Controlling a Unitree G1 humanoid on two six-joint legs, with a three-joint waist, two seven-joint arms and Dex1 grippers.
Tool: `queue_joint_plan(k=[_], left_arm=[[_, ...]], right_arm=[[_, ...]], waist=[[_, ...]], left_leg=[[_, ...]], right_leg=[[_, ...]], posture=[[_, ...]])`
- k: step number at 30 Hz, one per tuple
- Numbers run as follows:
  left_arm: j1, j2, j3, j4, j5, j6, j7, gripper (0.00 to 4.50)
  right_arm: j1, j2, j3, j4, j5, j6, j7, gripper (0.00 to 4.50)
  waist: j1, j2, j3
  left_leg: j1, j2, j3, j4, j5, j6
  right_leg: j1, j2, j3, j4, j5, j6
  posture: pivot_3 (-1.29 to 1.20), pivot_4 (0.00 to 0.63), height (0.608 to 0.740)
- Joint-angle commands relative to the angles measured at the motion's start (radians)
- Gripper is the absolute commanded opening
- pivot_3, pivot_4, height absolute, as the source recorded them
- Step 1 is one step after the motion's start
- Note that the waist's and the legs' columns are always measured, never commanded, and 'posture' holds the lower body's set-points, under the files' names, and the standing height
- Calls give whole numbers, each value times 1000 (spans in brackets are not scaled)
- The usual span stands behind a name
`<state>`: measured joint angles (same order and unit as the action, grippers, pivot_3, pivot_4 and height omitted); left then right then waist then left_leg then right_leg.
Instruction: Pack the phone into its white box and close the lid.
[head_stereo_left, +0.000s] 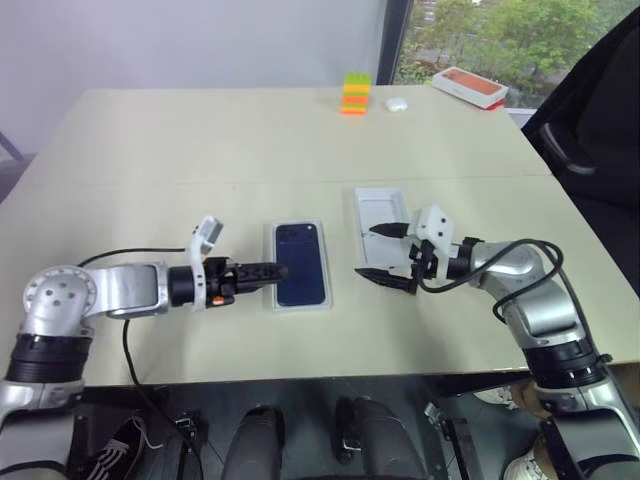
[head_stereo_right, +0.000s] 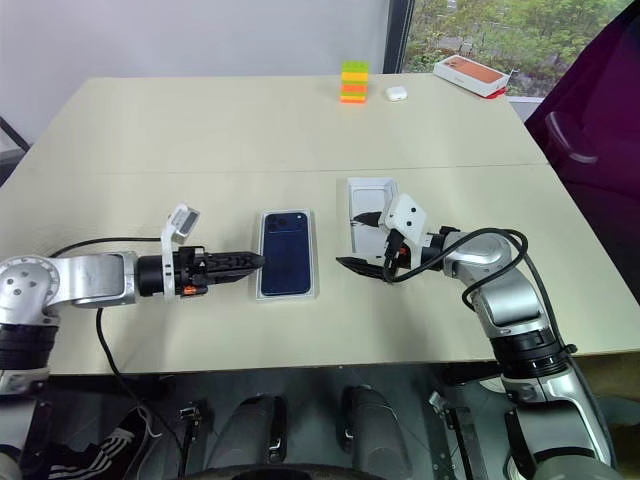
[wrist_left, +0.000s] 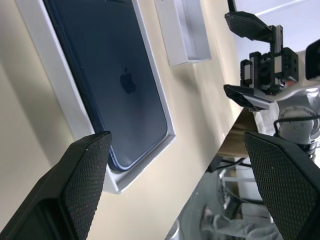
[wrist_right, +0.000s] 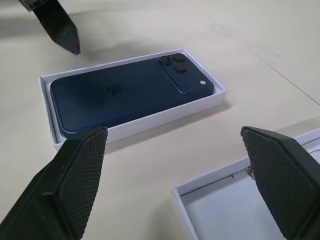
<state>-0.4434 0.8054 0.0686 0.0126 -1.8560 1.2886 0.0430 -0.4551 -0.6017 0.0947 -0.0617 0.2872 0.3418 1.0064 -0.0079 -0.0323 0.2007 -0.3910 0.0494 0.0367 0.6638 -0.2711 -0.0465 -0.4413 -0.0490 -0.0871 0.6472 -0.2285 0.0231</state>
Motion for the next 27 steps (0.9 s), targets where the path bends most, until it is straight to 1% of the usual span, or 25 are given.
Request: queue_joint_plan(k=[1, 2, 5, 12, 13, 15, 17, 19, 20, 22, 25, 27], left_arm=[[4, -5, 34, -43, 40, -41, -34, 4415], [2, -12, 39, -54, 46, -54, -37, 4415], [-4, -16, 52, -87, 128, -80, -84, 4415], [-26, -40, 79, -81, 248, -120, -160, 4415], [-25, -17, 49, -120, 353, -158, -244, 4415], [0, 13, 2, -189, 564, -297, -445, 4415], [19, 20, -25, -200, 695, -395, -561, 4415], [26, -5, -18, -172, 772, -482, -655, 4415], [28, -16, -19, -159, 833, -543, -686, 4415], [29, -50, -5, -142, 901, -626, -742, 4415], [12, -93, 30, -86, 938, -665, -776, 4415], [4, -104, 43, -60, 947, -659, -801, 4415]], right_arm=[[-30, 10, -6, -9, 8, -8, -3, 4500], [-28, 10, -7, -11, 8, -10, -3, 4500], [-23, 13, -14, -27, 29, 11, 1, 4500], [-43, 36, -25, -23, 38, 44, -35, 4500], [-67, 47, -23, -2, 25, 76, -66, 4500], [-121, 59, -11, 39, -17, 167, -145, 4500], [-163, 62, -9, 56, -22, 248, -184, 4500], [-218, 71, -15, 55, -28, 335, -236, 4500], [-251, 83, -27, 54, -19, 401, -266, 4500], [-290, 92, -30, 47, -17, 476, -302, 4500], [-309, 97, -25, 6, -10, 532, -328, 4500], [-309, 88, -16, -8, -4, 583, -329, 4500]], waist=[[0, 0, 0], [0, 0, 0], [0, 0, 0], [-1, 0, 0], [-1, 0, 0], [-4, 1, 0], [-3, 1, 1], [-1, 1, 1], [-1, 1, 1], [-1, 2, 1], [0, 2, 1], [1, 2, 1]], left_leg=[[0, 0, 0, 0, 0, 0], [0, 0, 0, 0, 0, 0], [0, 0, 0, 0, 0, 0], [0, 0, 0, 0, 0, 0], [0, 0, 0, 0, 0, 0], [0, 0, 1, 0, 0, 0], [0, 0, 3, 0, 0, 0], [0, 0, 3, -1, 0, 0], [-1, 0, 3, -1, 0, 0], [-1, 1, 3, -1, 0, 0], [-2, 1, 3, -1, 0, 0], [-3, 1, 2, -1, 0, 0]], right_leg=[[0, 0, 0, 0, 0, 0], [0, 0, 0, 0, 0, 0], [0, 0, 0, 0, 0, 0], [0, 0, 0, 0, 0, 0], [0, 0, 0, 0, 0, 0], [-1, 0, 0, 0, 0, -1], [-1, 1, 0, 0, 2, -4], [-2, 1, 0, 0, 2, -4], [-2, 1, 0, 0, 2, -4], [-3, 1, 0, 0, 2, -4], [-3, 1, 0, -1, 2, -4], [-3, 1, 0, -1, 2, -4]], posture=[[0, 150, 740], [0, 150, 740], [0, 150, 740], [0, 150, 740], [0, 150, 740], [0, 150, 740], [0, 150, 740], [0, 150, 740], [0, 150, 740], [0, 150, 740], [0, 150, 740], [0, 150, 740]])
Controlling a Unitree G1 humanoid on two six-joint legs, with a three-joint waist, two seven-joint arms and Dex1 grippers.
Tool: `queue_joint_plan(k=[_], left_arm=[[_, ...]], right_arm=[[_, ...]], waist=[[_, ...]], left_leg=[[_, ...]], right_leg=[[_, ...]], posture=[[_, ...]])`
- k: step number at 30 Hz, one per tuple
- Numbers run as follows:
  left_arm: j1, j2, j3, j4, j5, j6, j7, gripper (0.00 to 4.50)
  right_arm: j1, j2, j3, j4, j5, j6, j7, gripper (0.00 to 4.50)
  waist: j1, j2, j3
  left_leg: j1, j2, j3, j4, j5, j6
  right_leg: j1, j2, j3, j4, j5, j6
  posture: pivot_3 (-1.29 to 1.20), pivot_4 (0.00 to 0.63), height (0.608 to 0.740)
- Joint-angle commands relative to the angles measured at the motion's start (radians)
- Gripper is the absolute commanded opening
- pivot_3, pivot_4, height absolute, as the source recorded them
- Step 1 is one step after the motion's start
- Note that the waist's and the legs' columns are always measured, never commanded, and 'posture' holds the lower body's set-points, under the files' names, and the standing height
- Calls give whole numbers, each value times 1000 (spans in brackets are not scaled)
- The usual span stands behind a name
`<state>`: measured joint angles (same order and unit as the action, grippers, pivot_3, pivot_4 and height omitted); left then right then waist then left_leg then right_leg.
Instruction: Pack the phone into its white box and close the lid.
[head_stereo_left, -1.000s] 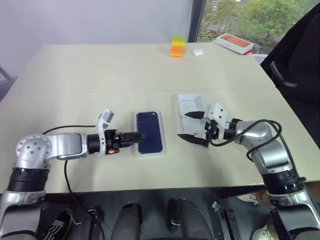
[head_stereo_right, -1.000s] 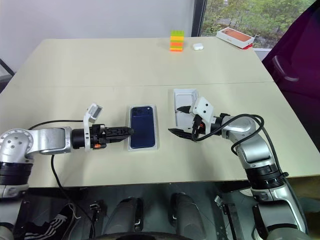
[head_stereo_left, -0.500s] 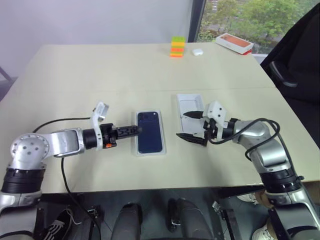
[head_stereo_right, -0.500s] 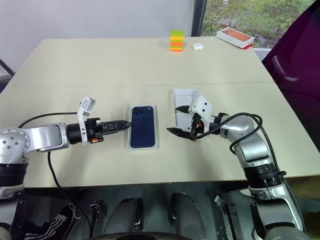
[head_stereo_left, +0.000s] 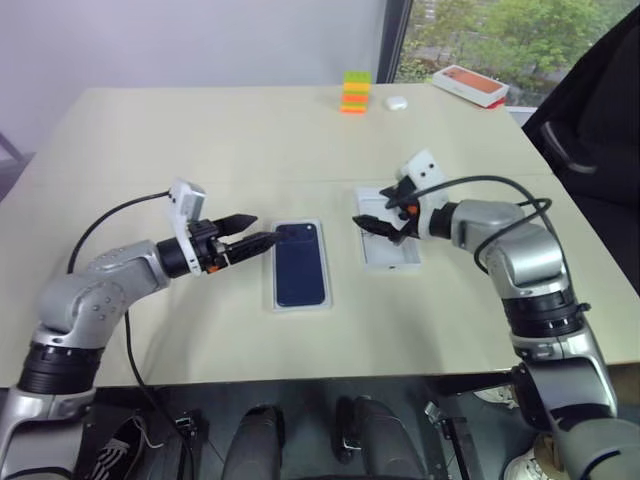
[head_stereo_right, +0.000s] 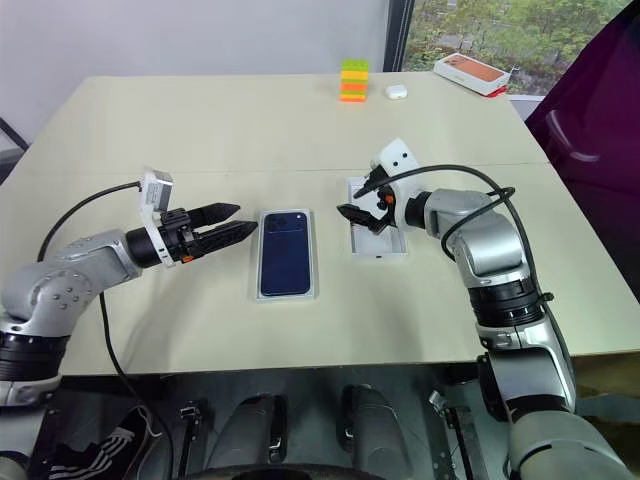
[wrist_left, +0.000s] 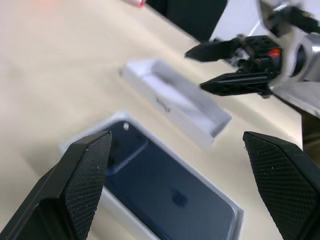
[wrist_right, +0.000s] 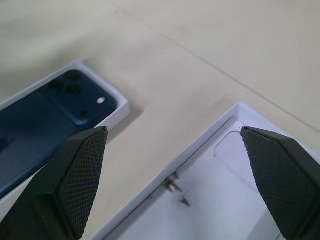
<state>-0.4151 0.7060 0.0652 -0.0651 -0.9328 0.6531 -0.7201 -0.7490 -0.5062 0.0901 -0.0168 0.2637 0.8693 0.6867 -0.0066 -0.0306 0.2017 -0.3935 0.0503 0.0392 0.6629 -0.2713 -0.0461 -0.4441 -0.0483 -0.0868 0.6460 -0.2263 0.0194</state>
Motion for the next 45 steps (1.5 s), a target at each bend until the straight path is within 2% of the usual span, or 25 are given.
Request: queue_joint_plan(k=[1, 4, 10, 12, 15, 17, 22, 31, 32, 34, 39, 41, 42, 45], left_arm=[[-20, -5, 42, 18, 53, -37, -41, 4415], [-7, -17, 49, 10, 66, -21, -50, 4415], [47, -9, 86, -41, 78, -25, -115, 4415], [59, -13, 77, -46, 117, -50, -118, 4415], [62, -33, 76, -57, 127, -56, -128, 4415], [66, -46, 80, -69, 124, -50, -124, 4415], [75, -51, 87, -83, 121, -50, -155, 4415], [82, -57, 95, -88, 127, -38, -163, 4415], [84, -58, 96, -91, 127, -37, -161, 4500], [87, -62, 95, -96, 129, -36, -158, 4500], [93, -72, 93, -113, 131, -29, -146, 4500], [96, -75, 91, -118, 139, -32, -143, 4500], [97, -75, 92, -119, 141, -32, -142, 4500], [97, -77, 95, -118, 144, -30, -139, 4500]], right_arm=[[-4, -20, 8, -65, 5, 54, -8, 4500], [46, -50, 53, -118, -6, 23, 23, 4500], [39, -22, -25, -108, 86, 241, -5, 4500], [40, -18, -12, -148, 100, 271, -7, 4500], [103, -97, 64, -213, 77, 212, 44, 4500], [159, -170, 82, -249, 115, 227, 120, 4500], [189, -330, 193, -221, -20, -51, 226, 4500], [183, -379, 258, -119, -140, -310, 344, 4500], [182, -378, 259, -105, -142, -324, 360, 3974], [167, -364, 252, -86, -127, -315, 388, 3259], [152, -356, 269, -54, -191, -381, 404, 846], [151, -352, 259, -63, -183, -371, 419, 846], [157, -357, 261, -67, -186, -377, 429, 310], [174, -366, 266, -69, -196, -399, 448, 51]], waist=[[-1, 0, 0], [-1, 0, 0], [-6, 0, 0], [-5, 0, 0], [-4, 0, 0], [5, 0, 0], [11, 0, 0], [14, 0, 0], [15, 0, 0], [16, 0, 0], [17, 0, 0], [17, 0, 0], [17, 0, 0], [18, 0, 0]], left_leg=[[0, 0, 0, 0, 0, 0], [-1, 0, 0, 0, -1, 1], [0, 0, 1, 0, -1, 2], [0, 1, 0, 0, -1, 2], [1, 1, 0, 0, -1, 2], [0, 1, -1, 0, -1, 2], [-1, 0, 3, 1, -2, 4], [1, 1, 1, 0, -2, 4], [1, 1, 1, 0, -2, 4], [1, 1, 3, 0, -2, 4], [1, 1, 3, 1, -2, 4], [1, 1, 3, 1, -2, 4], [1, 1, 3, 1, -2, 4], [1, 1, 3, 1, -2, 4]], right_leg=[[0, 0, 0, 0, 0, 0], [0, -1, 0, -1, 0, 1], [-1, 0, 0, 0, -1, 1], [-1, 1, 0, 0, -1, 2], [-1, 1, 0, 1, -2, 4], [0, 1, 0, 0, -3, 4], [-1, -1, 1, -2, -3, 5], [0, 2, 1, -1, -3, 5], [0, 2, 0, -1, -3, 5], [0, 1, 1, -1, -3, 5], [0, 1, 1, -1, -3, 5], [0, 1, 1, -1, -3, 5], [0, 1, 1, -1, -3, 5], [0, 1, 1, -1, -3, 5]], posture=[[0, 150, 740], [0, 150, 740], [0, 150, 740], [0, 150, 740], [0, 150, 740], [0, 150, 740], [0, 150, 740], [0, 150, 740], [0, 150, 740], [0, 150, 740], [0, 150, 740], [0, 150, 740], [0, 150, 740], [0, 150, 740]])
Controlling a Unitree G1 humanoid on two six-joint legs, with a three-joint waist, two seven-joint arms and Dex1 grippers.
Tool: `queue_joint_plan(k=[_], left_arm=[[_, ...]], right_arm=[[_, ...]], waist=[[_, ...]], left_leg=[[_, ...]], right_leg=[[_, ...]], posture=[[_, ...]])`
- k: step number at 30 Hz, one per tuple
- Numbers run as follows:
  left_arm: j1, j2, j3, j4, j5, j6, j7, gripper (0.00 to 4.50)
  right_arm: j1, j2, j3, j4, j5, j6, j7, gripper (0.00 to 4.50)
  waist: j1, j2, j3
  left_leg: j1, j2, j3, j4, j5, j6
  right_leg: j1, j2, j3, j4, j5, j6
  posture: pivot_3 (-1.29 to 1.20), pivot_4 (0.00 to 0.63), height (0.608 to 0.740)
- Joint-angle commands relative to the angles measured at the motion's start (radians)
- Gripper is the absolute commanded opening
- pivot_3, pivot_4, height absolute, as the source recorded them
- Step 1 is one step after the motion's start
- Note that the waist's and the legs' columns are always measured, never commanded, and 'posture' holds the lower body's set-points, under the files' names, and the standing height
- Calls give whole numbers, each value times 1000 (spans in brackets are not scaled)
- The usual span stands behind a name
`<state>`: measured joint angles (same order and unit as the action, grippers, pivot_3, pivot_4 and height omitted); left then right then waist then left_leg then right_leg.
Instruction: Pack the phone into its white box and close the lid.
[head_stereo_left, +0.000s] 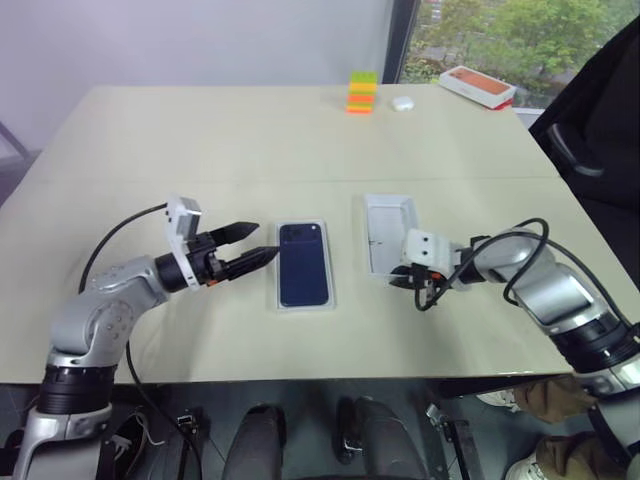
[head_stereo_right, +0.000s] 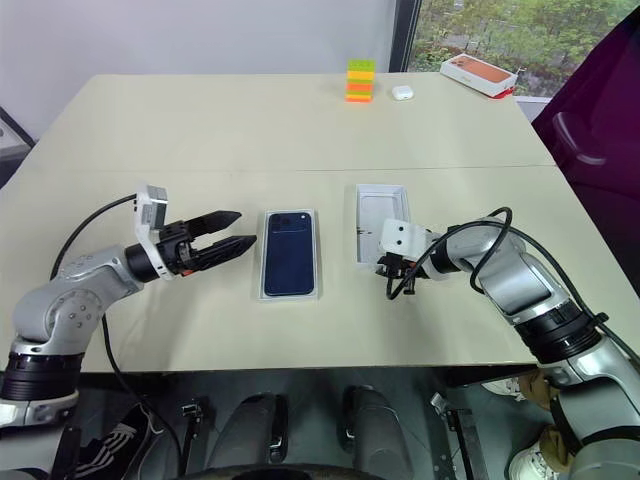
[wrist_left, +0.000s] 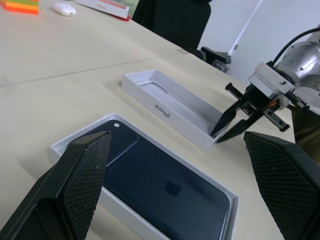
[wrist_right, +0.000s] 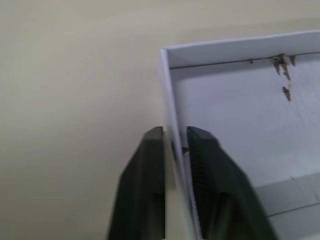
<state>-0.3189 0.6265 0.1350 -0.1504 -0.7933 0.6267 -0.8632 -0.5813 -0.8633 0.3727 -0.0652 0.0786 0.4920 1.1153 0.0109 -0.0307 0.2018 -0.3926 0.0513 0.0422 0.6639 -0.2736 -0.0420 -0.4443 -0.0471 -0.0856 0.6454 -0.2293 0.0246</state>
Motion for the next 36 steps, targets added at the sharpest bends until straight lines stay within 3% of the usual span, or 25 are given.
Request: queue_joint_plan(k=[1, 14, 23, 26, 30, 34, 36], left_arm=[[1, 2, 25, -33, 5, -3, 5, 4500], [-2, -7, 25, -23, 6, 3, 9, 4500], [1, -6, 28, -26, 2, 8, 6, 4500], [3, -11, 27, -32, 0, 13, 8, 4500], [2, -10, 29, -32, -6, 28, 9, 4500], [3, -5, 35, -29, -6, 28, 4, 4500], [7, 2, 39, -15, 3, 18, -8, 4500]], right_arm=[[9, -9, -17, -20, -13, -19, 21, 51], [146, -127, -95, -259, 100, -86, 214, 51], [184, -168, -117, -278, 106, -56, 226, 51], [184, -161, -109, -256, 82, -76, 209, 977], [176, -172, -119, -256, 88, -36, 208, 2848], [97, -132, -172, -256, 193, 162, 190, 2848], [-9, -33, -238, -257, 297, 417, 95, 2848]], waist=[[0, 0, 0], [2, 0, 0], [2, 0, 0], [1, 0, 0], [2, 0, 0], [-2, 0, 0], [-8, 0, 0]], left_leg=[[0, 0, 0, 0, 0, 0], [0, 0, 0, 0, 0, 0], [1, 0, -1, 0, 0, 0], [1, 0, 0, 1, 0, 0], [1, 0, 0, 1, 0, 0], [1, 0, 0, 1, 0, 0], [2, 0, 1, 2, 0, 0]], right_leg=[[0, 0, 0, 0, 0, 0], [1, 0, 0, 0, 0, 0], [1, 0, 0, 0, 0, 0], [1, -1, 0, 0, 0, 0], [1, 0, 0, 1, 0, 0], [1, 0, 0, 1, 0, -1], [1, 0, 1, 2, 1, -1]], posture=[[0, 150, 740], [0, 150, 740], [0, 150, 740], [0, 150, 740], [0, 150, 740], [0, 150, 740], [0, 150, 740]])
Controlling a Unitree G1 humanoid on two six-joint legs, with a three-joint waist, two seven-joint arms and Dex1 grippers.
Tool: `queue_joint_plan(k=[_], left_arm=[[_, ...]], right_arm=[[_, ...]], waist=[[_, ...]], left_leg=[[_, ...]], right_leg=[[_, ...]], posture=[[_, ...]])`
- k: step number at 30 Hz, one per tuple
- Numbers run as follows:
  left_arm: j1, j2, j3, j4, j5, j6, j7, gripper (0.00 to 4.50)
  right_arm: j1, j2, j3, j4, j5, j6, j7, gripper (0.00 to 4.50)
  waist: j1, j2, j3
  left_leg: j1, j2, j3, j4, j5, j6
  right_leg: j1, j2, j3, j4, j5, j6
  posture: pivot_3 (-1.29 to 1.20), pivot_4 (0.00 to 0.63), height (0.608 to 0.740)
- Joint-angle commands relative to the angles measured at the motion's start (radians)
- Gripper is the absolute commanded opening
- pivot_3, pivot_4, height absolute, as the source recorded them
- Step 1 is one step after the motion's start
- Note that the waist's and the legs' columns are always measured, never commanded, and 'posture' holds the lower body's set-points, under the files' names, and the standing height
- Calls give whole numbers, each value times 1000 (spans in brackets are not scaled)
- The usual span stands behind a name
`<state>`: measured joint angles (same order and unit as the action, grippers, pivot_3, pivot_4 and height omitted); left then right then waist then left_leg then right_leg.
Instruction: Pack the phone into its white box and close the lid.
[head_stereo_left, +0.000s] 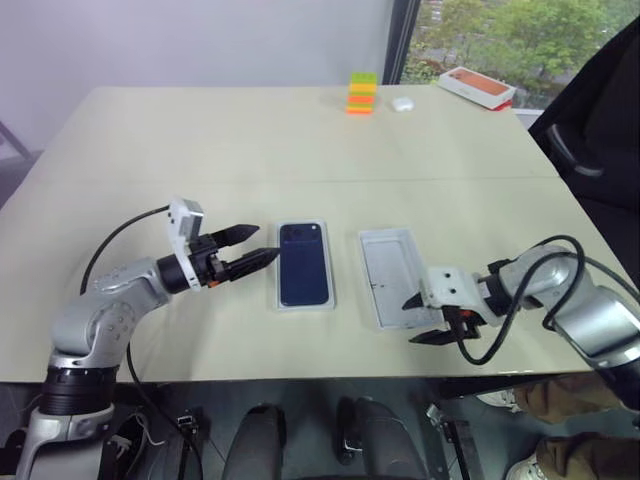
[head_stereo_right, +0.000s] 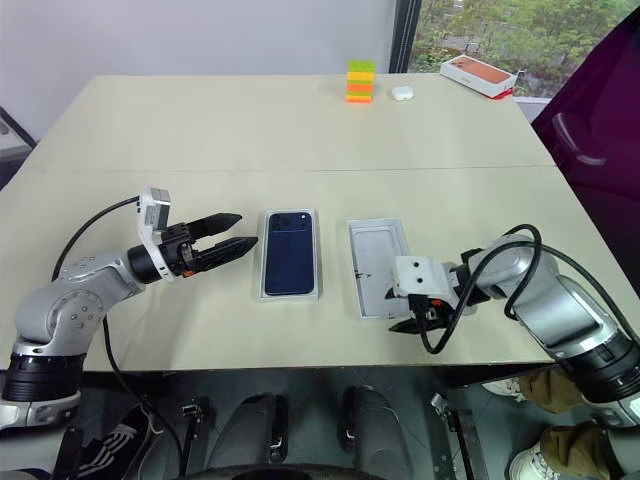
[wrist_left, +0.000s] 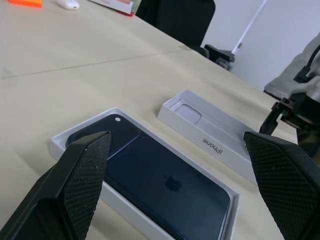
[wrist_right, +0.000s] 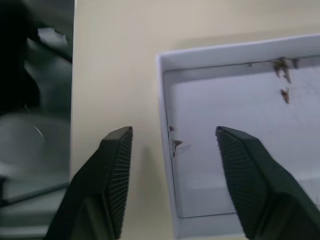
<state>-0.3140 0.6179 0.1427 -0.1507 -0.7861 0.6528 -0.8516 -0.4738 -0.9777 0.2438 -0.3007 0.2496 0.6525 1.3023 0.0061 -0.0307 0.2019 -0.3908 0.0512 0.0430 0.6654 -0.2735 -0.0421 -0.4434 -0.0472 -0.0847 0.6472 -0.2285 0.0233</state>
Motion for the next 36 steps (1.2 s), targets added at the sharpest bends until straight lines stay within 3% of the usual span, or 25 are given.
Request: queue_joint_plan(k=[1, 10, 16, 23, 30, 36], left_arm=[[3, 13, 32, -9, 1, -13, -23, 4500], [8, 0, 27, 0, 21, -20, -23, 4500], [13, -9, 23, -5, 32, -24, -17, 4500], [9, -27, 19, -2, 45, -23, -6, 4500], [13, -39, 19, 3, 51, -14, 0, 4500], [13, -43, 22, -1, 50, -5, 6, 4500]], right_arm=[[-167, 131, -132, -16, 151, 382, -148, 2848], [-309, 417, -259, -64, 181, 949, -542, 2848], [-277, 414, -229, -128, 323, 962, -720, 2848], [-242, 462, -294, -74, 497, 962, -1043, 2848], [-252, 490, -302, -14, 885, 962, -1431, 2848], [-238, 511, -302, 71, 1101, 962, -1756, 2848]], waist=[[-6, 0, 0], [6, 0, 0], [5, 0, 0], [1, 0, 0], [-2, 0, 0], [-2, 0, 0]], left_leg=[[0, 0, 0, 0, 0, 0], [-2, 0, -2, 0, 0, 0], [-2, 0, -2, 0, 0, 0], [-1, 0, -3, 0, 0, 0], [-2, 0, -2, 0, 0, 0], [-2, 0, -2, 0, 0, 0]], right_leg=[[0, 0, 0, 0, 1, -1], [0, -1, -1, 0, 3, -5], [0, -1, -1, 0, 3, -5], [0, 1, -1, 1, 3, -4], [0, 0, 0, 1, 3, -4], [0, 0, 0, 1, 3, -4]], posture=[[0, 150, 740], [0, 150, 740], [0, 150, 740], [0, 150, 740], [0, 150, 740], [0, 150, 740]])
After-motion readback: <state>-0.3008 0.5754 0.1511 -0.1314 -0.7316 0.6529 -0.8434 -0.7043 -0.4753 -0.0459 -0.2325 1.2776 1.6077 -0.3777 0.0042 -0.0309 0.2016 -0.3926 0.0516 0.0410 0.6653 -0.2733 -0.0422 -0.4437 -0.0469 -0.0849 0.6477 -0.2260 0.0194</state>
